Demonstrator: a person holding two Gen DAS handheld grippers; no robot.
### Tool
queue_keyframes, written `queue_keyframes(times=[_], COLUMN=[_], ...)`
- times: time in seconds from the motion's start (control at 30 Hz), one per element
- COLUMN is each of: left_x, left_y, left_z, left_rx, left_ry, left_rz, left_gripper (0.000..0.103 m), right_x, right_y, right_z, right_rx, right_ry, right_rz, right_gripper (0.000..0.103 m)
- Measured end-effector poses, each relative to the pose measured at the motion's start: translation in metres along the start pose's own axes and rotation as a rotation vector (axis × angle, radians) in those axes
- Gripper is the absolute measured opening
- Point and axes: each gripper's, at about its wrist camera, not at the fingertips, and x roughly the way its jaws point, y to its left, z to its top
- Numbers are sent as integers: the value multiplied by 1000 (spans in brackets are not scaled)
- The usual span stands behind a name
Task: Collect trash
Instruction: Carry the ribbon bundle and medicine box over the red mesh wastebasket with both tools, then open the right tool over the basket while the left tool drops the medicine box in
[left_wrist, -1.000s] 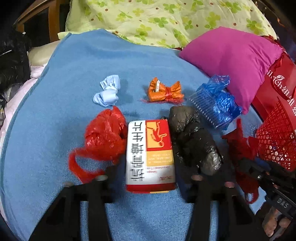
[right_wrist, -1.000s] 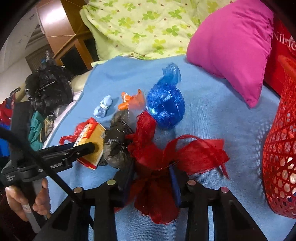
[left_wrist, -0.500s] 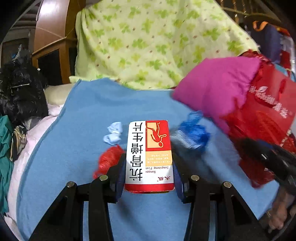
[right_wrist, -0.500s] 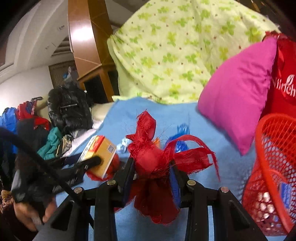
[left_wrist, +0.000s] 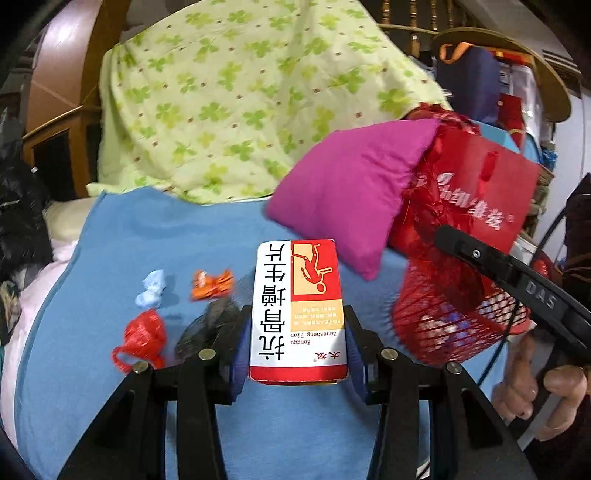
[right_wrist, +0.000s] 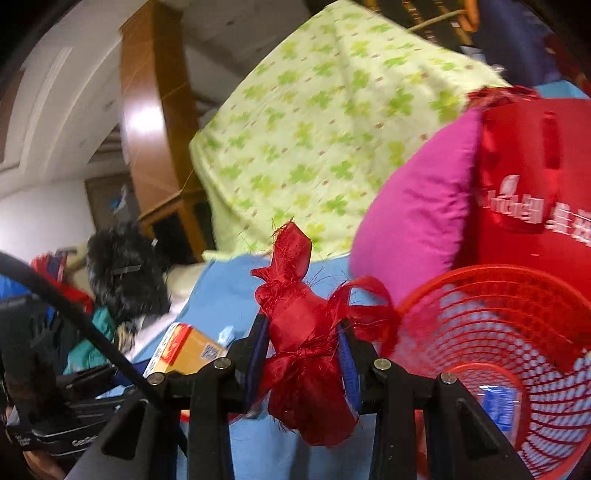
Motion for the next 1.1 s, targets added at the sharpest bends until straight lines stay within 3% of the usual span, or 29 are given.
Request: queue_keyframes(times=[0.47,0.87,0.9,1.0,1.1], left_x=[6,27,29,34,37], left_y=[-86,-110,-112,-120,-129], left_z=[28,41,42,46,49], left_rx=[118,133,135,135,149], left_ry=[-10,30,33,38,33], left_rz=[-119,-171,-175,-188,-206], left_gripper=[48,48,48,48,48], right_x=[-47,-36,-37,-38,-42], right_y=[-83,-129,-131,-138,-142], right_z=[19,13,13,11,11], right_rx=[246,471,483,522,547], right_ry=[-85,-5,-3,-2,-22], right_rz=[-73,-30,-32,-46,-57], right_gripper=[39,41,41,56,61])
